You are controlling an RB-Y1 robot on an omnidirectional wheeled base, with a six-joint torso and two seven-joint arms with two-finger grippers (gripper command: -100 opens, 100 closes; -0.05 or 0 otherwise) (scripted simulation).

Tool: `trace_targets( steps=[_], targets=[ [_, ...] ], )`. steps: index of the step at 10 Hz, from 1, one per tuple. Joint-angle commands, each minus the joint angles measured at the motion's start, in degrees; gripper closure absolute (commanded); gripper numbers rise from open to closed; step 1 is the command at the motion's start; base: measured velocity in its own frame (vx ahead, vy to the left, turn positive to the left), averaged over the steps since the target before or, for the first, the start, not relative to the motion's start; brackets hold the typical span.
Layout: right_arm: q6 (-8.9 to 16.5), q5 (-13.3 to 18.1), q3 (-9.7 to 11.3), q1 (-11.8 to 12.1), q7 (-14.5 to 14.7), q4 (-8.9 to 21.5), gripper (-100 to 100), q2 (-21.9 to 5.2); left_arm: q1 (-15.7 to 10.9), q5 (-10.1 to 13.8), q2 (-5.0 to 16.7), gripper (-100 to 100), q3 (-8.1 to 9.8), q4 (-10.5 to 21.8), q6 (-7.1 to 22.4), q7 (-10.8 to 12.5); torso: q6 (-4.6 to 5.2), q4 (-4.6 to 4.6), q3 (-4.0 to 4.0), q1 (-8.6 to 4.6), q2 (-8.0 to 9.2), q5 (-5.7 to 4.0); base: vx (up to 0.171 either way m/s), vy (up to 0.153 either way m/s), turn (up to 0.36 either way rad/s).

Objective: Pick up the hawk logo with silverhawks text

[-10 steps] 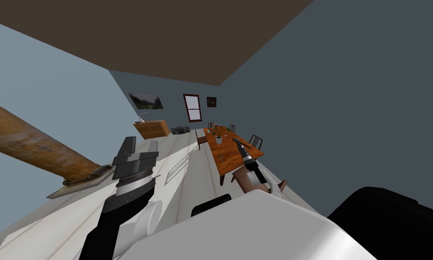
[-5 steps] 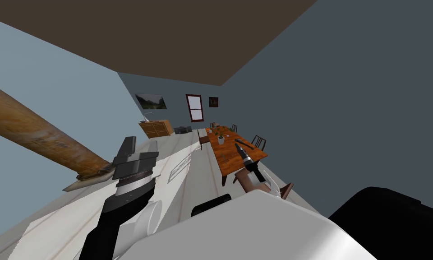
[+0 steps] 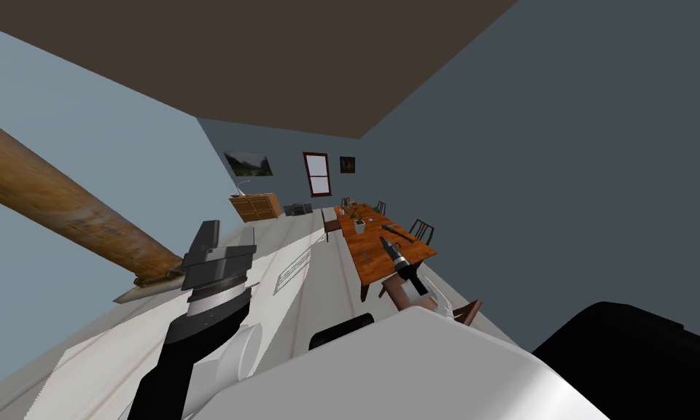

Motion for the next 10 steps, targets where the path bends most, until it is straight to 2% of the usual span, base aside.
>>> trace_targets(
  steps=[1, 6, 10],
  targets=[
    [0.0, 1.1, 0.1, -0.8, 1.2, 2.9, -100, -0.6, 0.0, 0.0, 0.0, 0, 0.00, 0.0, 0.0, 0.0, 0.00, 0.00, 0.00, 0.00, 0.00, 0.00, 0.026, 0.033, 0.085],
    [-0.1, 3.2, 0.2, -2.2, 3.1, 10.9, -100, -2.1, 0.0, 0.0, 0.0, 0, 0.00, 0.0, 0.0, 0.0, -0.02, -0.02, -0.06, 0.12, -0.11, 0.03, 0.035, 0.045, 0.073],
    [-0.2, 5.4, 0.4, -3.6, 5.0, 18.5, -100, -3.4, 0.0, 0.0, 0.0, 0, 0.00, 0.0, 0.0, 0.0, -0.03, -0.02, -0.07, 0.11, -0.13, 0.02, 0.046, 0.044, 0.074]
  ],
)
